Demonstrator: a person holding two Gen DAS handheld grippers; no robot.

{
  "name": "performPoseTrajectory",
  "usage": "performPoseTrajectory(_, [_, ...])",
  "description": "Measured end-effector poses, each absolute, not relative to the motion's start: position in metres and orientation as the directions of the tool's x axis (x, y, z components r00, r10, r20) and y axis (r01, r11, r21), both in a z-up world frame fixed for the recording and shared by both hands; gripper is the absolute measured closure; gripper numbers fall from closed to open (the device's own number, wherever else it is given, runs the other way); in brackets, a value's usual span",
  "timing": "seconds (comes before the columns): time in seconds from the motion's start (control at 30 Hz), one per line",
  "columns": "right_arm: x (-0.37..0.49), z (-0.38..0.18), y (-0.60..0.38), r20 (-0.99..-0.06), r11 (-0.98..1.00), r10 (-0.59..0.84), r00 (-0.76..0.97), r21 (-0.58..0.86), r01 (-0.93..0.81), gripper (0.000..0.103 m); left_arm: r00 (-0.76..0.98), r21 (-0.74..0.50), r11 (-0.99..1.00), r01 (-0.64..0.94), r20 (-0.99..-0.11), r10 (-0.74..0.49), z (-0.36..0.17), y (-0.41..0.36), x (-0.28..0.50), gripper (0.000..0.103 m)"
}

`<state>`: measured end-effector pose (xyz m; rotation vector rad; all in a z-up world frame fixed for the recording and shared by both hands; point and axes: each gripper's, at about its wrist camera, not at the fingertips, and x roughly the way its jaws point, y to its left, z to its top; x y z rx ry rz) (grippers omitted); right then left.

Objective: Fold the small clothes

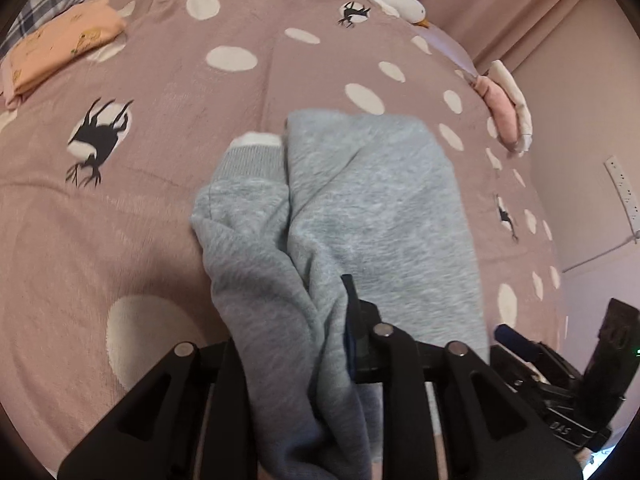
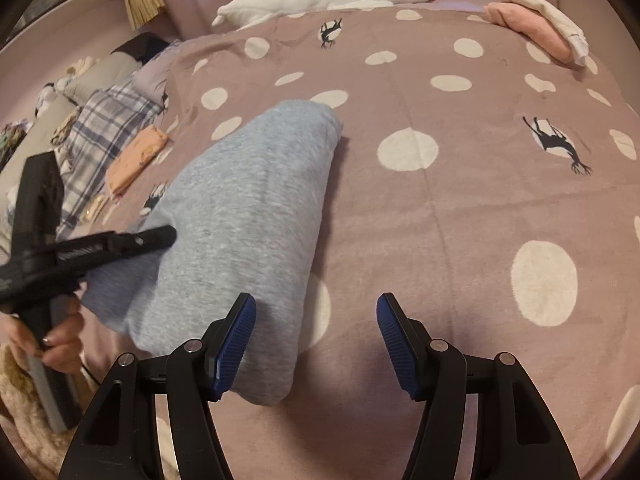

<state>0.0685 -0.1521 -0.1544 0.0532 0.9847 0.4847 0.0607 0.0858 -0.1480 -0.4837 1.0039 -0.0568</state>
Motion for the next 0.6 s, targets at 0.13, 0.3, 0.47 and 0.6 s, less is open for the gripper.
performPoseTrajectory(0.13, [0.069, -0.154, -0.149, -0.791, 0.899, 0.399, 0.463, 0.238, -0.368, 0.041, 0.536, -0.434, 0.881, -0.189, -0.797, -0.278, -0.143, 0.092, 0.061, 0.07])
performPoseTrajectory(0.3, [0.071, -0.153, -0.151, -0.781, 0.903, 0.401, 0.479, 0.247, -0.352, 0.041, 0.578, -0.487, 0.849, -0.203, -0.76, -0.298, -0.128, 0.111, 0.048, 0.047])
performPoseTrajectory(0.47, [0.076, -0.152, -0.151, -0.764, 0.896, 0.428, 0.483, 0.287, -0.34, 0.03, 0.61, -0.507, 0.832, -0.227, -0.739, -0.285, -0.124, 0.121, 0.035, 0.013])
performPoseTrajectory(0.6, [0.082, -0.153, -0.146, -0.75, 0.872, 0.475, 0.459, 0.334, -0.357, 0.019, 0.604, -0.538, 0.821, -0.192, -0.724, -0.333, -0.133, 0.12, 0.03, 0.013])
